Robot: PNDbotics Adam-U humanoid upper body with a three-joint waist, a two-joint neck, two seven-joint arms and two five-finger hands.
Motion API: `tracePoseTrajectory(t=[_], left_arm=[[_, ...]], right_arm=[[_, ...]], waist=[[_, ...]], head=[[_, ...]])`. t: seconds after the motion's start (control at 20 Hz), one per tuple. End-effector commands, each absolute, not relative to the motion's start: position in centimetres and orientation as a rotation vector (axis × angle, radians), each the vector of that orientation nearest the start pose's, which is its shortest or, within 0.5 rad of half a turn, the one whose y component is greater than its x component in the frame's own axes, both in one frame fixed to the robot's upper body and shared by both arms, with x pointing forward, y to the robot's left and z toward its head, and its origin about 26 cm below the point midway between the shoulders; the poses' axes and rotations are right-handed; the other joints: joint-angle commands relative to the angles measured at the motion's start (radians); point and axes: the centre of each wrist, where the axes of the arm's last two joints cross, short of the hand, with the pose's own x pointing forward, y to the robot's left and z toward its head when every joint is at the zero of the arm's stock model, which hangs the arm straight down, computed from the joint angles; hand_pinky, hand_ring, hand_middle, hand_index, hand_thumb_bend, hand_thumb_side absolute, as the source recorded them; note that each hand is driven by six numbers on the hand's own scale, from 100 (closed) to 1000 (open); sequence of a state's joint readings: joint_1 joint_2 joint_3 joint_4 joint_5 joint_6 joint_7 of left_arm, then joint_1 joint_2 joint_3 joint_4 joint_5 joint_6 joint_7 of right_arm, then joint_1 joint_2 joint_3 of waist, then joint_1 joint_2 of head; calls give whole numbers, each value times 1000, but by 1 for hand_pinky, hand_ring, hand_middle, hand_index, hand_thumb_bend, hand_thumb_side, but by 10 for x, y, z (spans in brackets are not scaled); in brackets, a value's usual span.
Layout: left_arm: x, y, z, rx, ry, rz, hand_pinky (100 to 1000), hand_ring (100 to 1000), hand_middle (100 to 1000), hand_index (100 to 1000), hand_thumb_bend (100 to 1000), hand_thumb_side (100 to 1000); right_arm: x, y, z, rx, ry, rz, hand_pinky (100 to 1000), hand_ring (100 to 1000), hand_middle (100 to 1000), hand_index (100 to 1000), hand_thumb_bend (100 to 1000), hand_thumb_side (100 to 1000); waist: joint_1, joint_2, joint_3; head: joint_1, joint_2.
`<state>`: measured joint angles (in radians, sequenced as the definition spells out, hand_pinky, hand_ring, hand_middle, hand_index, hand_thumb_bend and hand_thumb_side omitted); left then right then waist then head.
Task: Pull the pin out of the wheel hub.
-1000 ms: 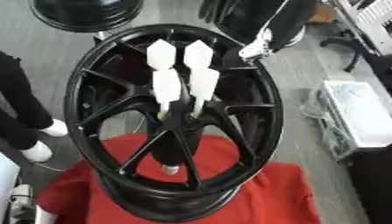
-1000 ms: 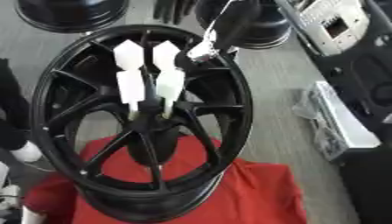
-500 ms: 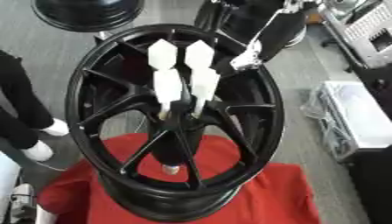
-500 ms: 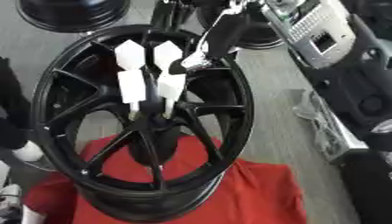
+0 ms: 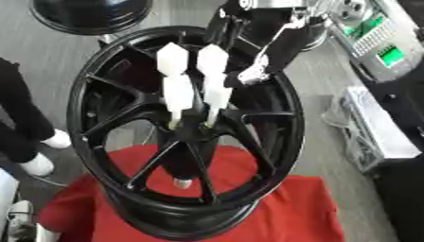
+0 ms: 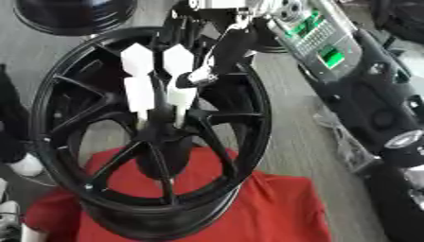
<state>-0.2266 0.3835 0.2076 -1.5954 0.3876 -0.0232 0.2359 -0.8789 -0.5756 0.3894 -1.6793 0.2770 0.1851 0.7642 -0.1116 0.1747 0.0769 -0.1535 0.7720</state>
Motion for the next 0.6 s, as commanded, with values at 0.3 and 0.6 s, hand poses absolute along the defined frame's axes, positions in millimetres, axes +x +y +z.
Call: tracePoseTrajectory(t=[0.3,0.6], left_arm=[[326,371,123,241,-1921,312,777,822,743,820,185,831],[327,370,123,239,-1919,304,776,821,741,817,184,831]], right_arm=[[371,-184,293,-315,-1565,1711,740,602,663,776,469,271],[375,-185,284,-329,-1531,1705,715,575,618,765,453,268]], waist=[[6,-14,3],[6,-12,5]], head=[[-8,-2],[-8,-2]])
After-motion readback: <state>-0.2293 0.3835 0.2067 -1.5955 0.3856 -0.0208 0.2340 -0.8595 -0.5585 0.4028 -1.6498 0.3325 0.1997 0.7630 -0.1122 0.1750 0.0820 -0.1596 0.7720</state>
